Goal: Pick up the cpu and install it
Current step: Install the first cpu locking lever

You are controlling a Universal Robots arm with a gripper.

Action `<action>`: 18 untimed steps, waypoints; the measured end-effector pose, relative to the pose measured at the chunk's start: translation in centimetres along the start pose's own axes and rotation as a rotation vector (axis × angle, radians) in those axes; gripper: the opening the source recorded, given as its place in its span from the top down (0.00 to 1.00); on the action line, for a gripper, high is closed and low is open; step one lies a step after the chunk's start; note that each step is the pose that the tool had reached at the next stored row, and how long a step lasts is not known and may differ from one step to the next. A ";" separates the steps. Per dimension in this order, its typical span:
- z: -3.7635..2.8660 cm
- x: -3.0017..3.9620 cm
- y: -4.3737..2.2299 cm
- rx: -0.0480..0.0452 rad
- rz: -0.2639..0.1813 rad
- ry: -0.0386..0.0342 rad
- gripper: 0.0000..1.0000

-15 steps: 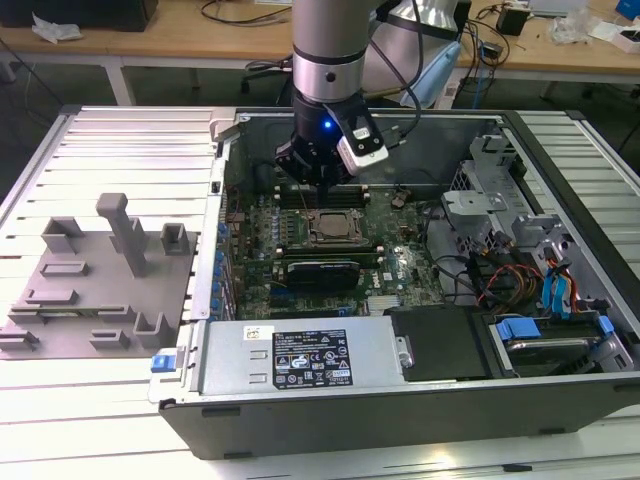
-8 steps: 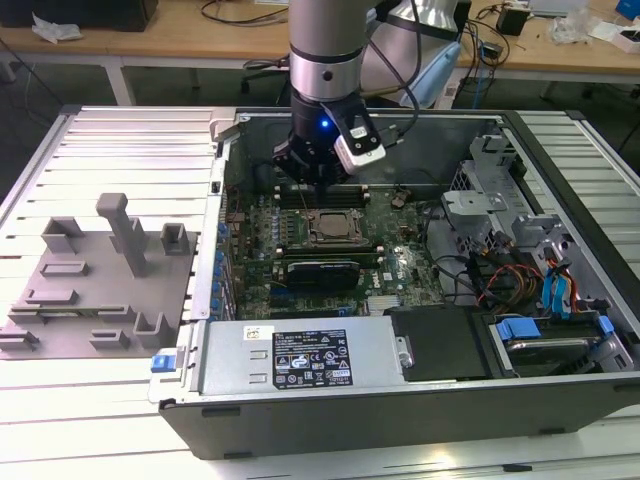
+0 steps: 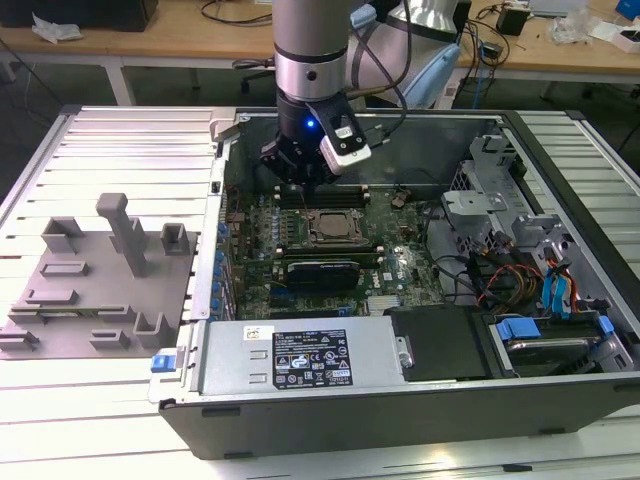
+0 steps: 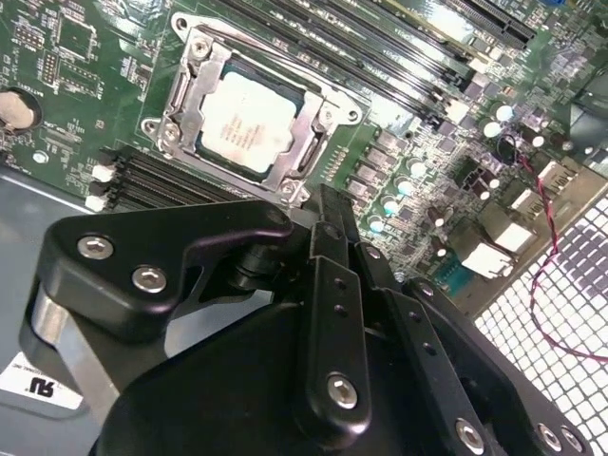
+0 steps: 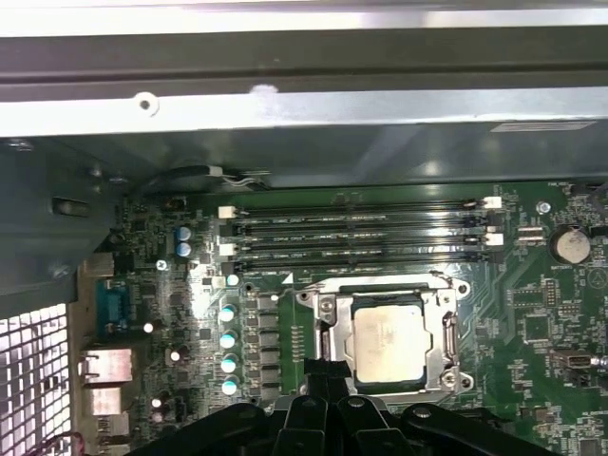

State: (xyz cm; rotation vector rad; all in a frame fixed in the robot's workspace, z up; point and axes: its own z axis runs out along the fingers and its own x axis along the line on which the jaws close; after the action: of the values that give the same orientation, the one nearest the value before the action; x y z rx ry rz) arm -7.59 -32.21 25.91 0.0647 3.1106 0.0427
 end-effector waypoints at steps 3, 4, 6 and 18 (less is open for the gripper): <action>-0.01 0.02 -0.01 0.0001 0.000 0.0000 0.89; 0.00 0.06 -0.01 0.0001 0.000 0.0000 0.89; -0.02 0.37 -0.03 0.0002 0.000 0.0001 0.89; 0.01 2.14 -0.09 0.0000 0.000 0.0000 0.89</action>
State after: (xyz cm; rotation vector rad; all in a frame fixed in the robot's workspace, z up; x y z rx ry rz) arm -9.73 -32.21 25.83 0.0649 3.1106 0.0427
